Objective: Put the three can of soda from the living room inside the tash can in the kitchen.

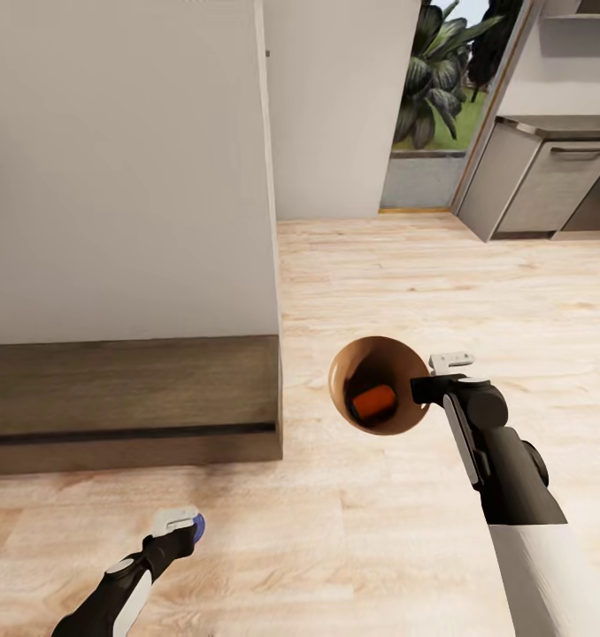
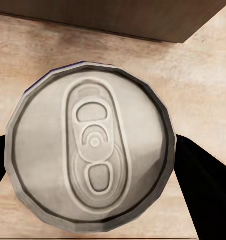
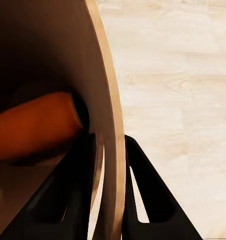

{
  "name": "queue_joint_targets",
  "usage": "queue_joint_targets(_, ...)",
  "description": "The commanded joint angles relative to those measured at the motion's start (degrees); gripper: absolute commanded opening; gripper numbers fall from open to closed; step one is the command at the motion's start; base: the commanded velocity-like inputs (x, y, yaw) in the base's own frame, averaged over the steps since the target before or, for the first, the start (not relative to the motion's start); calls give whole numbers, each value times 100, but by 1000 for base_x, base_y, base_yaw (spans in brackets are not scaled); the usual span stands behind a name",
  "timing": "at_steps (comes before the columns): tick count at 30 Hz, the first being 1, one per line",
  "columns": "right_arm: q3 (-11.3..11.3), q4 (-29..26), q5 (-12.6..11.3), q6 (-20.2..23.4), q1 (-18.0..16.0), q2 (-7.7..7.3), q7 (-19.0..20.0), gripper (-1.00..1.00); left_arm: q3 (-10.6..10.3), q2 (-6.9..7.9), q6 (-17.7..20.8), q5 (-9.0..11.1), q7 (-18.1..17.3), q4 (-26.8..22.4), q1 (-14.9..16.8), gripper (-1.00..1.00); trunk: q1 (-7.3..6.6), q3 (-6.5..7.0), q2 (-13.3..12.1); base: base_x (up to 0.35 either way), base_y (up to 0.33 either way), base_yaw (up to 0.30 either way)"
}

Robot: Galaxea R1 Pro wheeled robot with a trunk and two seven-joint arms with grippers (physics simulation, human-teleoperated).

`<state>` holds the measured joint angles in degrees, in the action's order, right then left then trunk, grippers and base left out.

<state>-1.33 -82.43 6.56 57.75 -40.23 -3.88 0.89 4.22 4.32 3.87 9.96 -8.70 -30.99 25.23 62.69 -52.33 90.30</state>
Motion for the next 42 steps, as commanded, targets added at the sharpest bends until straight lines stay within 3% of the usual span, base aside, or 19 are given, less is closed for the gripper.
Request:
queue_joint_targets(1,1,-2,-58,-1,-2,1,26,-100,0,0,0,-2,-1,-1,0,-100,-1,1,0,-236,0,0)
queue_joint_targets(14,1,-1,-58,-1,-2,1,26,-100,0,-6,-2,-21,-1,-10,0,-100,-1,1,0,-223,0,0)
queue_joint_targets(42,1,52,-50,-1,-2,1,26,-100,0,-2,7,-30,-1,-12,0,-100,-616,504,-1123,-4,0,0)
